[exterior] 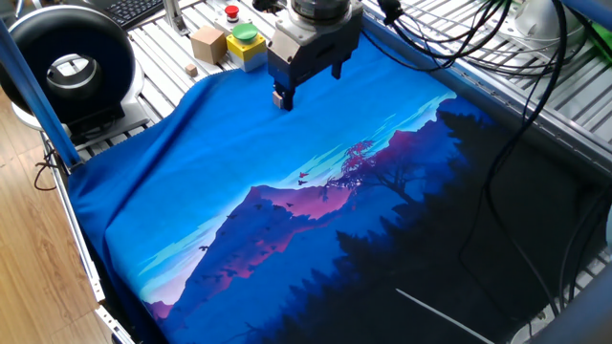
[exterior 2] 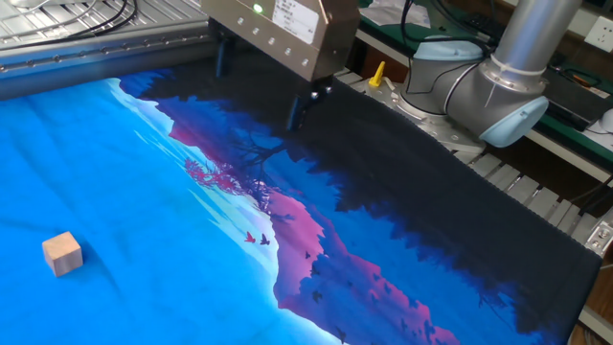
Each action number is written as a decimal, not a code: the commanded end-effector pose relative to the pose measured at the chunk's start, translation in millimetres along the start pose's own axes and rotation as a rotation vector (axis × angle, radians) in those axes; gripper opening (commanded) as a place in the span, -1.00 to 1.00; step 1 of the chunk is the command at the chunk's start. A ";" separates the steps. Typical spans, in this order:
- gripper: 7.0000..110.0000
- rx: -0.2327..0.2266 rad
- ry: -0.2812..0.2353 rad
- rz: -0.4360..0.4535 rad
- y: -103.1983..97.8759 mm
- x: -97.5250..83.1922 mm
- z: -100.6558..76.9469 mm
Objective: Hold a small block with the gripper and sweep it from left to right on the table
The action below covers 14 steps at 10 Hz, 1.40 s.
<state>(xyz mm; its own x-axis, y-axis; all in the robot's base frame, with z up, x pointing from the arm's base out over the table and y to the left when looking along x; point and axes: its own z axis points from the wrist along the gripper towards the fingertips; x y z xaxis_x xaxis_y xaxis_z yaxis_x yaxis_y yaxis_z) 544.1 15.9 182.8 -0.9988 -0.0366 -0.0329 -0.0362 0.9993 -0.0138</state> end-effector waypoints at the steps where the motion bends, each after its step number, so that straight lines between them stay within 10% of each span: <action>1: -0.28 -0.029 0.005 -0.051 0.1 4.1 -0.9; 2: -0.28 0.005 -0.018 -0.105 -11.9 0.5 0.9; 3: 0.57 0.003 -0.043 -0.105 -13.3 -4.1 1.9; 5: 0.94 0.013 -0.048 -0.111 -15.7 -5.4 1.7; 8: 0.94 -0.015 -0.040 -0.102 -8.7 -3.2 1.4; 9: 0.15 0.000 -0.034 -0.091 -12.4 -2.8 2.6; 14: 0.15 0.005 -0.025 -0.070 -14.8 -1.9 4.3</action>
<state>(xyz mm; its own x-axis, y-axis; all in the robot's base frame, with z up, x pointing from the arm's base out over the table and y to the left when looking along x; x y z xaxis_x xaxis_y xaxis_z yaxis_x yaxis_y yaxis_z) 546.0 -0.1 178.3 -0.9916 -0.1167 -0.0549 -0.1151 0.9928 -0.0327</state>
